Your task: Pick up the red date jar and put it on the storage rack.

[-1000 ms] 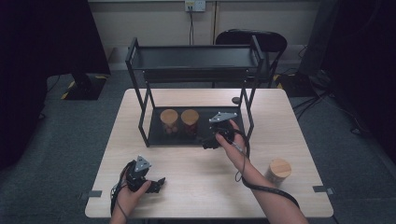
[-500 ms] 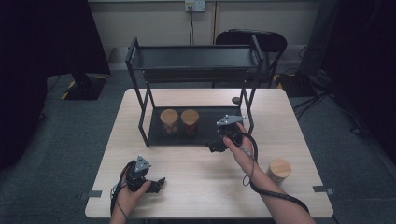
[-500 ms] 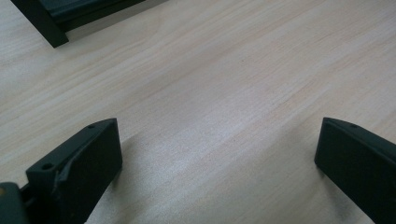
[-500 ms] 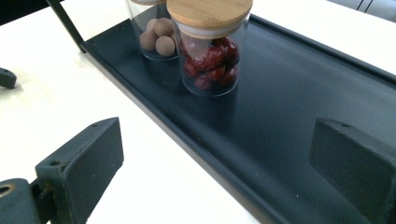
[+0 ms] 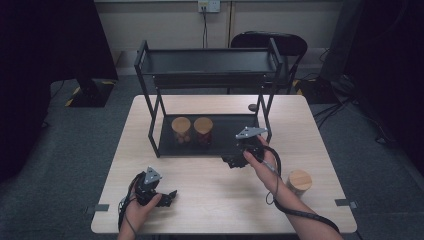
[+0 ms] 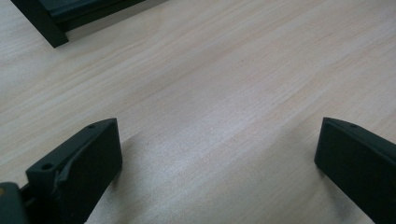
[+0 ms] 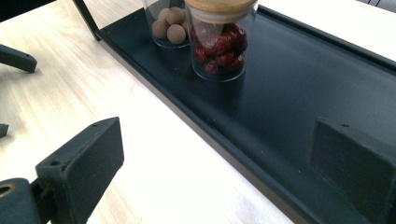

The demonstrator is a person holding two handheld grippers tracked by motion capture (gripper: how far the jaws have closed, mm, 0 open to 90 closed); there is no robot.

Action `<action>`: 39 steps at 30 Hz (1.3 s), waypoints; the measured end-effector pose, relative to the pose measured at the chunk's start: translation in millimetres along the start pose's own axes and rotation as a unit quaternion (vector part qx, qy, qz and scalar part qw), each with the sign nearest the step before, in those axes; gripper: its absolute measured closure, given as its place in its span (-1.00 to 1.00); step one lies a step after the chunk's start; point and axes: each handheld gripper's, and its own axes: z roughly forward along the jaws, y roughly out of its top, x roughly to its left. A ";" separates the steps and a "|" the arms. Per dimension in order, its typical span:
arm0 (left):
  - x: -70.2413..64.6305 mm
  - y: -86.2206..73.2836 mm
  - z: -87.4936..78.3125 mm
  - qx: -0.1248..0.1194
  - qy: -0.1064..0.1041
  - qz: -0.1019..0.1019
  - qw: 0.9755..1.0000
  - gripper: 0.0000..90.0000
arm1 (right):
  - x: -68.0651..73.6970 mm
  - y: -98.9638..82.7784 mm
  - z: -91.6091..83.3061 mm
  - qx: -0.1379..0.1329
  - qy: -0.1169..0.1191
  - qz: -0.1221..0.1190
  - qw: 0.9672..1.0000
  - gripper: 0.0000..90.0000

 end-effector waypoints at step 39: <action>0.0 0.0 0.0 0.000 0.000 0.000 1.000 -0.99 | -19.7 -34.9 -60.1 -0.012 -0.003 0.028 1.000 -0.94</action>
